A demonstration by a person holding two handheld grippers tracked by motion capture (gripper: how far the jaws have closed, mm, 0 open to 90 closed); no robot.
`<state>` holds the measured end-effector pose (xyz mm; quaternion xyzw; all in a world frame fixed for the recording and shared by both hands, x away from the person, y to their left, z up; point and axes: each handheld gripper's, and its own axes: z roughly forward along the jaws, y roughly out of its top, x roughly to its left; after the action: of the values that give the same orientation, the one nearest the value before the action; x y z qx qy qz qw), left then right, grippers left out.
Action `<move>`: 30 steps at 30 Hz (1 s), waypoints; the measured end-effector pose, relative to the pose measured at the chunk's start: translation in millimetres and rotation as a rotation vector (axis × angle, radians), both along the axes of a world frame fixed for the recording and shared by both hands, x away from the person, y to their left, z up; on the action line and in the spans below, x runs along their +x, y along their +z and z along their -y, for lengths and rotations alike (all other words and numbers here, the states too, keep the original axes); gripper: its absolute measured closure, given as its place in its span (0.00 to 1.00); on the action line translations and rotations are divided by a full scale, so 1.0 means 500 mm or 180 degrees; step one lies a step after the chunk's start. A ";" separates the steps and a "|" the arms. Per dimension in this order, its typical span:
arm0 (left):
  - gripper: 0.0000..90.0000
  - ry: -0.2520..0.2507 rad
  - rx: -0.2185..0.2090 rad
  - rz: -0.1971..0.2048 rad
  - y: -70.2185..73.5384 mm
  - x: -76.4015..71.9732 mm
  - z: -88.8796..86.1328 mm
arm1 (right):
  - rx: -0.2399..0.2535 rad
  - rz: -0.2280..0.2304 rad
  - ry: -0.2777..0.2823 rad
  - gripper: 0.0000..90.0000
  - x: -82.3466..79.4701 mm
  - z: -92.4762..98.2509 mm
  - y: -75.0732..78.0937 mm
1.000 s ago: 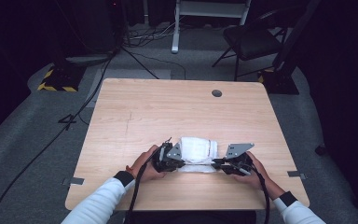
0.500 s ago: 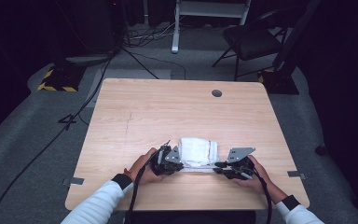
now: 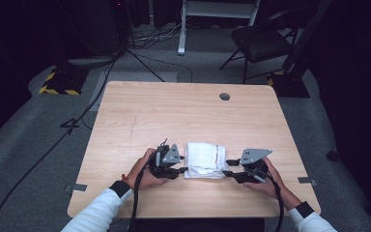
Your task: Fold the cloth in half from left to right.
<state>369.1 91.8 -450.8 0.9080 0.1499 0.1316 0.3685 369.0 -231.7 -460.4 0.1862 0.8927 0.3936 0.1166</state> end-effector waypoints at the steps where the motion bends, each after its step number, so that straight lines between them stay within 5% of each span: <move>1: 0.54 0.0000 0.0000 0.0000 0.000 0.000 0.000 | 0.0000 0.0000 0.0000 0.59 0.000 0.000 0.000; 6: 0.37 0.0206 -0.0073 -0.0056 0.010 0.047 0.034 | -0.0041 0.0156 -0.0214 0.50 0.040 -0.021 0.015; 14: 0.29 0.0131 0.0177 -0.0160 -0.036 0.073 0.074 | -0.0253 -0.0072 -0.0256 0.41 0.076 -0.046 -0.025; 21: 0.28 0.0127 0.0247 -0.0215 -0.056 0.064 0.075 | -0.0371 -0.0045 -0.0224 0.41 0.063 -0.052 -0.040; 30: 0.23 0.0134 0.0212 -0.0075 -0.021 0.036 0.045 | -0.0343 0.0060 -0.0189 0.37 0.048 -0.050 -0.011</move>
<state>386.9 69.3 -461.5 0.9179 0.1688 0.1335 0.3334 393.1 -206.6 -466.1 0.2023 0.9055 0.3431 0.1464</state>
